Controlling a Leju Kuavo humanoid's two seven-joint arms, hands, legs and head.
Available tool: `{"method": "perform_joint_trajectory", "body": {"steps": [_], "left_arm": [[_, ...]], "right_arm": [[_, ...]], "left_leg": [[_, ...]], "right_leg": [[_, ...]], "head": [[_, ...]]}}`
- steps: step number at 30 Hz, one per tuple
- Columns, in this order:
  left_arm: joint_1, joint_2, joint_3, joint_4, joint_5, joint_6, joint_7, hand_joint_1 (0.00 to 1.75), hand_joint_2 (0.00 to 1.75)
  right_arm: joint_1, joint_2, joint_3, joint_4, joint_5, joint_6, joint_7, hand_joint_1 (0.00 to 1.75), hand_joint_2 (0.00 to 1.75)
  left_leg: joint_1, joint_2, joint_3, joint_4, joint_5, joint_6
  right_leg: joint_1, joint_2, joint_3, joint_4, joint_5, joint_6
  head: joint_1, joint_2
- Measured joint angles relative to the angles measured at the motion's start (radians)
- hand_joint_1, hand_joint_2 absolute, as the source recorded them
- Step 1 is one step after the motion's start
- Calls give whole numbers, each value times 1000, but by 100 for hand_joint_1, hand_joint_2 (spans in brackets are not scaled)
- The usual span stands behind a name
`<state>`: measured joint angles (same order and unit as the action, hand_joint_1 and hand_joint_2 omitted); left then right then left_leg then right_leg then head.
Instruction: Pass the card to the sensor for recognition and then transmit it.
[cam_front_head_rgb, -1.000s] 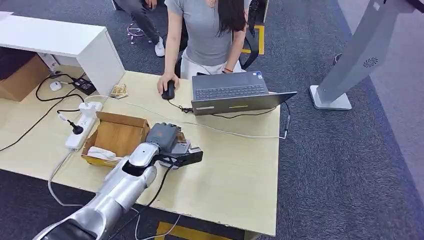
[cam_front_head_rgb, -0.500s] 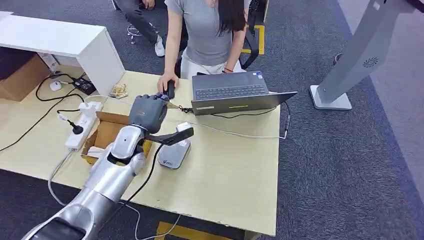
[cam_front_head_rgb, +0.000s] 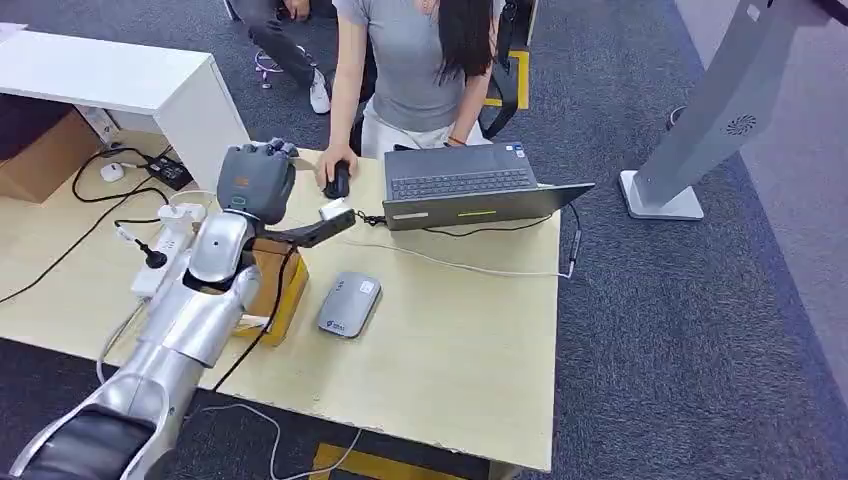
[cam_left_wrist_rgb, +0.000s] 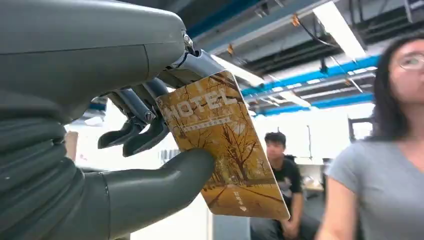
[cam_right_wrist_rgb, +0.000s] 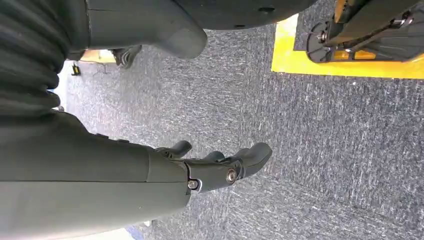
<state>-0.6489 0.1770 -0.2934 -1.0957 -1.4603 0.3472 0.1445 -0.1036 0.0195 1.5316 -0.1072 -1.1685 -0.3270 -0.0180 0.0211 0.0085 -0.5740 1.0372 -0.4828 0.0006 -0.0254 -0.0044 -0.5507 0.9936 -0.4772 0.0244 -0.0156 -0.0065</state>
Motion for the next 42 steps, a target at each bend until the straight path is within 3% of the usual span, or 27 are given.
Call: {"method": "perform_joint_trajectory", "body": {"steps": [12,25,37,38,39,42], "left_arm": [[-125,32,17,140,-18,9,4,175,175],[-156,39,23,200,-26,15,1,175,175],[-158,47,31,246,-25,60,0,175,175],[-158,47,31,246,-26,60,-1,147,175],[-158,47,31,246,-29,59,-1,0,175],[-158,47,31,248,-35,61,-1,0,175]], "right_arm": [[0,0,8,0,12,0,2,0,175],[-1,0,10,0,16,1,8,0,175],[-1,-3,13,0,16,8,10,0,175],[-1,-3,13,0,16,10,10,0,175],[-1,-4,13,0,16,11,10,0,175],[-1,-4,13,0,15,11,8,0,175]], "left_leg": [[0,-1,-1,0,0,1],[0,-1,-1,0,0,1],[0,-1,-1,0,0,1],[0,-1,-1,0,0,1],[0,-1,-1,0,0,1],[0,-1,-1,0,0,1]], "right_leg": [[0,-1,0,0,0,0],[0,-1,0,0,0,0],[0,-1,0,0,0,0],[0,-1,0,0,0,0],[0,-1,0,0,0,0],[0,-1,0,0,0,0]], "head": [[0,0],[0,0],[0,0],[0,0],[0,0],[0,0]]}}
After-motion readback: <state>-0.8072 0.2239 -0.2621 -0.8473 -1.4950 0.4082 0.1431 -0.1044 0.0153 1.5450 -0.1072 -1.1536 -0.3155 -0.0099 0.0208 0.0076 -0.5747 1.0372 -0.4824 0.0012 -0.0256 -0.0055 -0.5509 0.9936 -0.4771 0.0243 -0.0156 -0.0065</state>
